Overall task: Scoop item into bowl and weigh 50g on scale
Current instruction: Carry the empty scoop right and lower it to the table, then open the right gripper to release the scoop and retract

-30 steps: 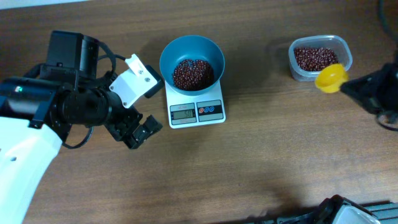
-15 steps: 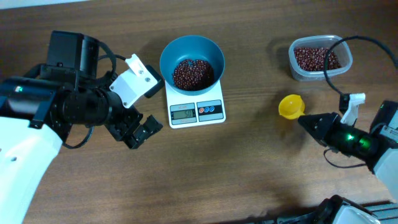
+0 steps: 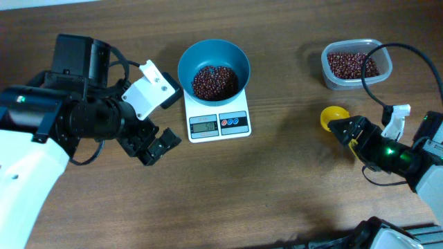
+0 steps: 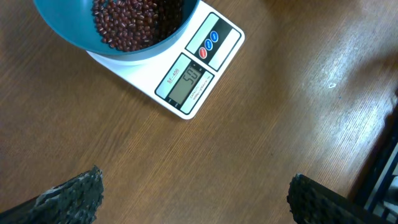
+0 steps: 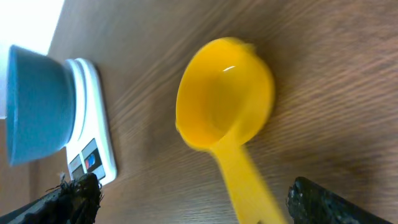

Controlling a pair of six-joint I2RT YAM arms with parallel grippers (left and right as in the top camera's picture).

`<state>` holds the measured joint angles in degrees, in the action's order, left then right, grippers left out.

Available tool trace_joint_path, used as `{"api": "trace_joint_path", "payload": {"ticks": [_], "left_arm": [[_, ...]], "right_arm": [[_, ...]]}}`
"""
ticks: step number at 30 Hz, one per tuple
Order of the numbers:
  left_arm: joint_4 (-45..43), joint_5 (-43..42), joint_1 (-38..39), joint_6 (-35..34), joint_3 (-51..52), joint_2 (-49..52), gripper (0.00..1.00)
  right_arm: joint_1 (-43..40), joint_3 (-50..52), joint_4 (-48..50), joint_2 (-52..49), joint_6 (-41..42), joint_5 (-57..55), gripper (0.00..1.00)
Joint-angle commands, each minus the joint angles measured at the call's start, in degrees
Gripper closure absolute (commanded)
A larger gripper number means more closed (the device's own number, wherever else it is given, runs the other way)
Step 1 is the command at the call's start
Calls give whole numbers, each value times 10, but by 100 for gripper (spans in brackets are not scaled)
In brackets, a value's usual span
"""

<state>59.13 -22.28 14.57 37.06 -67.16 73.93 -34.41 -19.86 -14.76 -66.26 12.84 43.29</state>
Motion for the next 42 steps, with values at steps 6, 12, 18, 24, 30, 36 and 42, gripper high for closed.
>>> {"api": "trace_joint_path", "payload": {"ticks": [6,12,18,24,30,36,42], "left_arm": [[1,-4,-1,-4,2,-2,1],[1,-4,-1,-4,2,-2,1],[1,-4,-1,-4,2,-2,1],[1,-4,-1,-4,2,-2,1],[1,-4,-1,-4,2,-2,2],[1,-4,-1,-4,2,-2,1],[1,-4,-1,-4,2,-2,1]], "right_arm": [[3,-69,-124,3,9,-185,1],[4,-161,-129,3,-19,-191,1],[4,-167,-208,3,-17,-102,1],[4,-358,-199,3,1,118,1],[4,-433,-198,0,27,145,1],[3,-433,-212,13,-96,166,1],[160,-431,-246,121,-186,-54,1]]}}
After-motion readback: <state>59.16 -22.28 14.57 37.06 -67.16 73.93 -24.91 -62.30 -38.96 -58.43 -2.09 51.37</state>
